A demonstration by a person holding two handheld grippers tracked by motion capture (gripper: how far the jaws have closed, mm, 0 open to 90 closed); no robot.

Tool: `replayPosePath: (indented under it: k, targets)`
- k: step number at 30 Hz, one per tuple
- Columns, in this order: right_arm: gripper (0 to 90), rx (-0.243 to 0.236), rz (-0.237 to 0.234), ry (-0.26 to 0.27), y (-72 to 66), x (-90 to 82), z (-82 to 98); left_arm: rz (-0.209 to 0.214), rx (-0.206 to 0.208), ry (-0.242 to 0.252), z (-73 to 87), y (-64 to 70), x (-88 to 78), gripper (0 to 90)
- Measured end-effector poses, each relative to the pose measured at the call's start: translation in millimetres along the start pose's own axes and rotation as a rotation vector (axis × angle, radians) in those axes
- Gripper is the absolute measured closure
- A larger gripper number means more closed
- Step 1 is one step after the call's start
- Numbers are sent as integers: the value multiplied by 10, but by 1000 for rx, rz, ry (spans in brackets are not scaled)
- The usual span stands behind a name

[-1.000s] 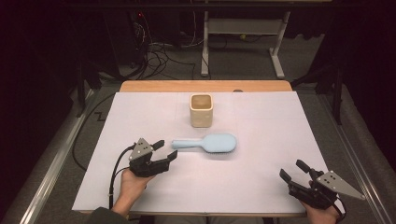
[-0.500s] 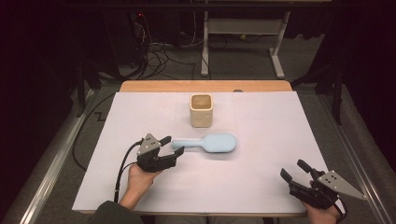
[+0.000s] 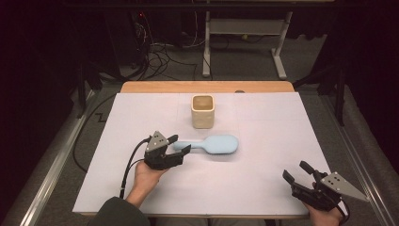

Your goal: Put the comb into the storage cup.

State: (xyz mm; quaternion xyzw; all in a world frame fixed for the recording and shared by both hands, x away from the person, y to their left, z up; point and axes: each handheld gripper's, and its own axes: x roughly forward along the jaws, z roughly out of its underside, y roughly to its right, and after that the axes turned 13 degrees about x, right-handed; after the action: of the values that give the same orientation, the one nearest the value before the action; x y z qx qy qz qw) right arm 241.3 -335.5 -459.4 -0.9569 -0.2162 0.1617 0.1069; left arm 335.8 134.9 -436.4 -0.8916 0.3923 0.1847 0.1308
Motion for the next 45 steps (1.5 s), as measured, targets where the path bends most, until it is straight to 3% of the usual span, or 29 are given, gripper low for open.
replayPosePath:
  k: [21,31,45]
  targets:
    - [266,3,-2,3,2,-2,-1,10,8,-18,-116,12,221,365]
    - [266,4,-2,5,3,-3,-1,11,25,-27,-255,13,282,394]
    - [265,4,-5,5,7,-6,-3,20,11,-121,-554,-69,375,461]
